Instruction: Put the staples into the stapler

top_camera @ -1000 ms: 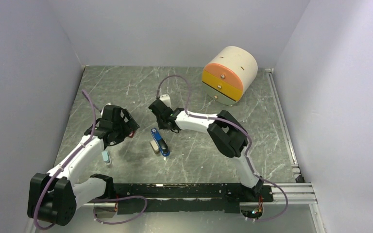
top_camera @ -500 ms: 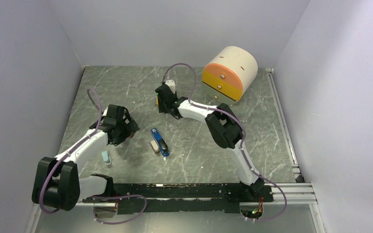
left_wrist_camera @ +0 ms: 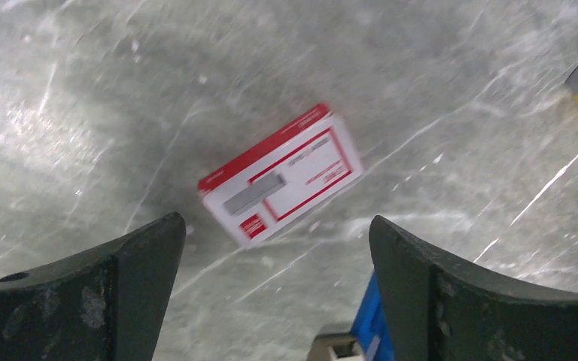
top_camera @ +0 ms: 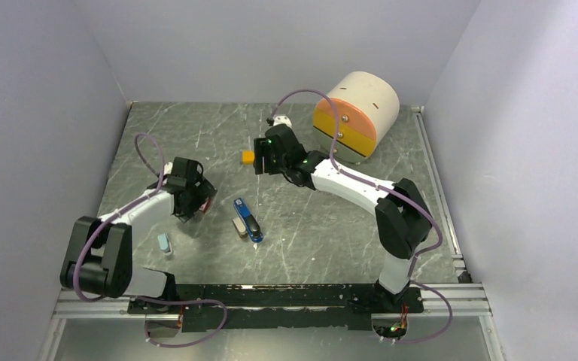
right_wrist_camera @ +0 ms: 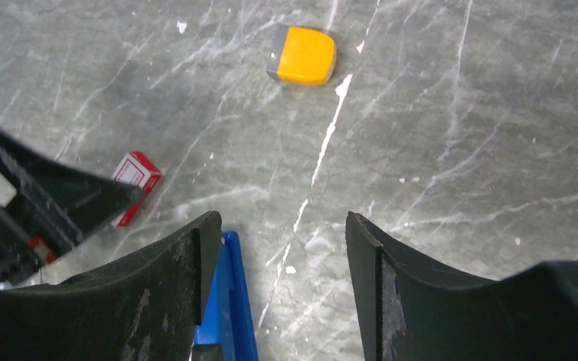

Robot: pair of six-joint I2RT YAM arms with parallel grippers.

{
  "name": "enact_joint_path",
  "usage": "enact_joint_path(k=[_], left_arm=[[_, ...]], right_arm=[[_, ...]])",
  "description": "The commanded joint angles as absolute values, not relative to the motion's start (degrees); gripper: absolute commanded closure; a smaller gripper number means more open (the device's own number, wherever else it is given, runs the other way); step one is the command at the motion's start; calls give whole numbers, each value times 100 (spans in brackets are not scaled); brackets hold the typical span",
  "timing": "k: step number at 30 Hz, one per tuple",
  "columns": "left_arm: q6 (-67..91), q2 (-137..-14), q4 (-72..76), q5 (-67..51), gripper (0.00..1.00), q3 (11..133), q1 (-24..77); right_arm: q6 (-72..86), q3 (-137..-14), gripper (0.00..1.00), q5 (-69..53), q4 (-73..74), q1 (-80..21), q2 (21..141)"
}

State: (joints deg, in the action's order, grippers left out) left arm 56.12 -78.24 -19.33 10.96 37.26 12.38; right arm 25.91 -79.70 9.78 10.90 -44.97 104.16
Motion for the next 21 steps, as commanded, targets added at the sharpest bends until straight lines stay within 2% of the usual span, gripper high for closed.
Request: enact_joint_path(k=[1, 6, 12, 21], left_arm=[[5752, -8267, -1769, 1428, 3, 4168, 1178], [5716, -8628, -2200, 1637, 3, 4663, 1184], [6012, -9194, -3392, 2124, 3, 5419, 1302], [5841, -9545, -3650, 2041, 3, 5668, 1485]], right_arm=[[2504, -7643, 34, 922, 1184, -4469, 10147], [2565, -7486, 34, 895, 1230, -4465, 10029], [2644, -7444, 35, 853, 1250, -4469, 10045], [2645, -7371, 35, 894, 1249, -4470, 9995]])
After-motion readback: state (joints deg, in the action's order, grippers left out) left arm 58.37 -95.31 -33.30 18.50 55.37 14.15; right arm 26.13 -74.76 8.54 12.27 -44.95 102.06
